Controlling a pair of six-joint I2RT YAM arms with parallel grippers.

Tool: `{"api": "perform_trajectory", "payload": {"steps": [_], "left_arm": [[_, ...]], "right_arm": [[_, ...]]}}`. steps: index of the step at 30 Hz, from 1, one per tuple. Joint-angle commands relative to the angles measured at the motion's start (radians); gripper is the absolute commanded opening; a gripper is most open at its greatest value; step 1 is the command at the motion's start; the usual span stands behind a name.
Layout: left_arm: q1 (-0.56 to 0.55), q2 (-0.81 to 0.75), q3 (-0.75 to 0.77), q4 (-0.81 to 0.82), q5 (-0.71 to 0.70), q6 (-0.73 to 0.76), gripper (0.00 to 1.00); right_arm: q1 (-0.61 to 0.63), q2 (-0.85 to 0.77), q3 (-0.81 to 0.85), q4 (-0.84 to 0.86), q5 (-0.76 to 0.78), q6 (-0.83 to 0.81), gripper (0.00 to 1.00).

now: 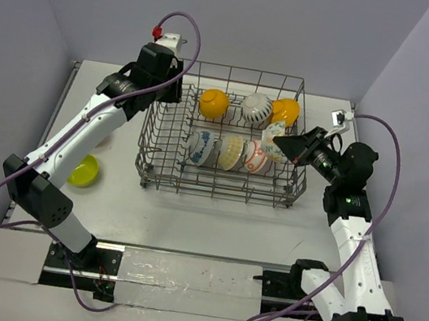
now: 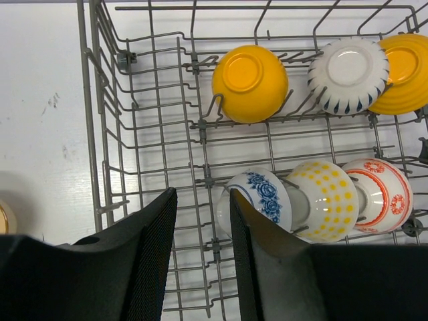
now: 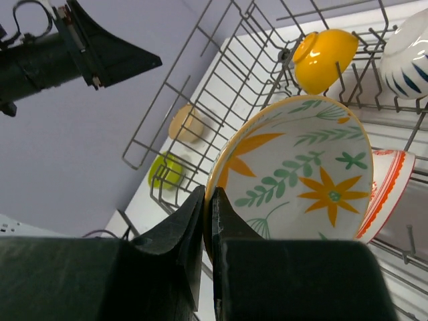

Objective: Load the bowls into the dish rack
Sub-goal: Insert the bowl into the dish rack.

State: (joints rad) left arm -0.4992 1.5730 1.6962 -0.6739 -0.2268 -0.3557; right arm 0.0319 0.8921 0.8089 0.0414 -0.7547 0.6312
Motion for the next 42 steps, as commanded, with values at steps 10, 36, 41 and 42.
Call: {"api": "perform_trajectory", "payload": {"steps": [10,36,41,42], "left_arm": [[-0.010,-0.033,-0.006,0.017,-0.054,0.031,0.43],[-0.010,0.016,-0.006,0.008,-0.062,0.034,0.43],[-0.010,0.013,-0.009,0.011,-0.063,0.032,0.43],[-0.010,0.012,-0.009,0.011,-0.065,0.032,0.43]], "right_arm": [[-0.225,0.093,-0.096,0.459,-0.167,0.288,0.00],[-0.303,0.326,-0.192,0.733,-0.182,0.386,0.00],[-0.303,0.352,-0.188,0.733,-0.176,0.381,0.00],[-0.303,0.355,-0.188,0.733,-0.175,0.381,0.00]]}}
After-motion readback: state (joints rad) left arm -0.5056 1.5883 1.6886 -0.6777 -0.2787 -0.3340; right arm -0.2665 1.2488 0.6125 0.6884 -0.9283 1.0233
